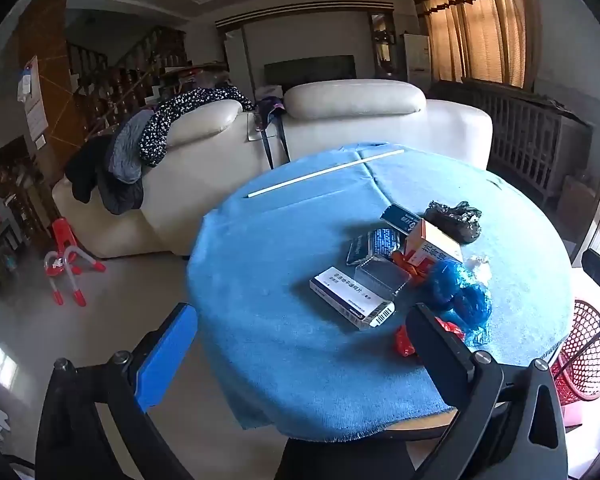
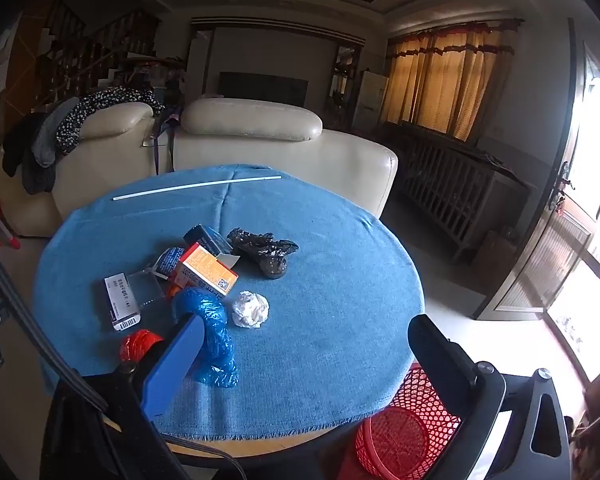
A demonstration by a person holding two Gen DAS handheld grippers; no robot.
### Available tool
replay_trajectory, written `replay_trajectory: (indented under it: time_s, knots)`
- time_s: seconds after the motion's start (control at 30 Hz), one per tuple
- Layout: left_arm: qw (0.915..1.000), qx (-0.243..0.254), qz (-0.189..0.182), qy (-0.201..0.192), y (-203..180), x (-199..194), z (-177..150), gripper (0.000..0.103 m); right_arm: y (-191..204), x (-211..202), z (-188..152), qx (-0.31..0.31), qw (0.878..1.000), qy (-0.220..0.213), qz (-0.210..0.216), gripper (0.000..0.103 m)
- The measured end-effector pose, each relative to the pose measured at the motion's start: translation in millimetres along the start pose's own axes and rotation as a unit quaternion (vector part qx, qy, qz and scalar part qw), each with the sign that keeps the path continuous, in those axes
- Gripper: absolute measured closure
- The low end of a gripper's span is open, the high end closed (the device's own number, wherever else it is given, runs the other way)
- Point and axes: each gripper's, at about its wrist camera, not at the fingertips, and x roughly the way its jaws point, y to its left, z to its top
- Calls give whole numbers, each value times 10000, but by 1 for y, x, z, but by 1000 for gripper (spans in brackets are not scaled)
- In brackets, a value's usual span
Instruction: Collect trash
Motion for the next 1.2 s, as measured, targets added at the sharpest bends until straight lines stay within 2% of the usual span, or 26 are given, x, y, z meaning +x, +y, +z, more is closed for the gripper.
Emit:
replay_trajectory:
  time_s: [0.53,0.87,0.97,1.0,1.13,1.2]
  knots:
    - [10000,-10,62,9,1,5,1,0,2,4,-1,-40,10000,42,9,0]
    - [9996,-14,-25,296,-5,33,4,0,-1,25,-1,-33,9996,274,5,0]
    - [9979,-56,-317,555,-5,50,3,0,-5,38,-2,84,9992,366,143,0]
    - [9963,-99,-514,686,-6,58,1,0,-9,44,-3,147,9987,430,238,0]
    - [9864,-237,-1187,1115,-9,85,-6,0,-26,74,-5,451,9953,530,672,0]
    - [9823,-251,-1377,1244,-14,96,-9,0,-35,97,-8,691,9897,768,988,1]
